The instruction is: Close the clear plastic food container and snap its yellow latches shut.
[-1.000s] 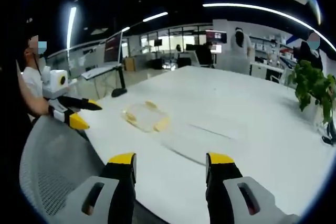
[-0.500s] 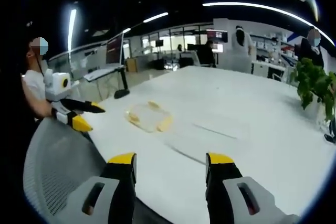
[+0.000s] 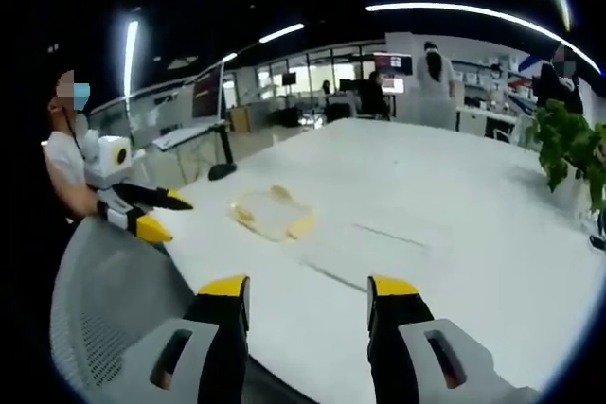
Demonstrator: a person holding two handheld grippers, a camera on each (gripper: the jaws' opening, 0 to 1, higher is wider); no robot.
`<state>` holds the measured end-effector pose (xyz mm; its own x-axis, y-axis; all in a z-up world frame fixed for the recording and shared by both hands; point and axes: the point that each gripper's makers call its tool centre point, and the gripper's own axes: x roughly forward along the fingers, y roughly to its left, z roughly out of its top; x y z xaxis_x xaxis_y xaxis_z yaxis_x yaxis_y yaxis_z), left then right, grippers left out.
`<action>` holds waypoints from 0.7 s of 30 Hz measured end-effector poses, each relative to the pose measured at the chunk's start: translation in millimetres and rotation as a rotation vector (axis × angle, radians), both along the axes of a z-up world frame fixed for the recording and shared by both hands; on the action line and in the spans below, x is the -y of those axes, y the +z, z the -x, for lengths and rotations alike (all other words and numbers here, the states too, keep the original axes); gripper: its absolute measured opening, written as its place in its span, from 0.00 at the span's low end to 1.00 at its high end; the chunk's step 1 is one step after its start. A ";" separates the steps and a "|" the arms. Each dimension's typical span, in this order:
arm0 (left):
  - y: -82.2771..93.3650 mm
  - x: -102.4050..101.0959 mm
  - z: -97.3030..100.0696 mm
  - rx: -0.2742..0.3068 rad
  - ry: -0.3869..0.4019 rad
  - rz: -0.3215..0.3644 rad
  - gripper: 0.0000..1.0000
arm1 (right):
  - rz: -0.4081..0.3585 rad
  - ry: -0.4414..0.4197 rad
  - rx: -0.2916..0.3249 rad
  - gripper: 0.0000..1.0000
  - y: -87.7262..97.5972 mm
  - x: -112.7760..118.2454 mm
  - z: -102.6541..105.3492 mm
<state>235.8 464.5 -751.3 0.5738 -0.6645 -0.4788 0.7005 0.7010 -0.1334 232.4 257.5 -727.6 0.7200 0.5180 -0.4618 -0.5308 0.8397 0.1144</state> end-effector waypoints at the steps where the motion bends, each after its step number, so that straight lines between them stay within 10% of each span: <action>1: 1.7 -0.9 -0.9 -0.002 0.013 0.019 0.56 | 0.017 0.015 0.041 0.49 4.3 -1.7 -0.7; 12: -4.3 5.2 7.6 -0.043 -0.041 -0.009 0.52 | 0.046 0.048 0.005 0.48 0.0 -3.3 5.4; 18: 13.3 12.7 8.7 0.030 -0.097 -0.042 0.54 | 0.028 0.025 0.059 0.48 28.2 -2.5 -8.1; 21: 19.4 10.9 4.1 0.043 -0.097 -0.044 0.55 | -0.098 -0.036 0.068 0.49 48.1 -10.0 -21.0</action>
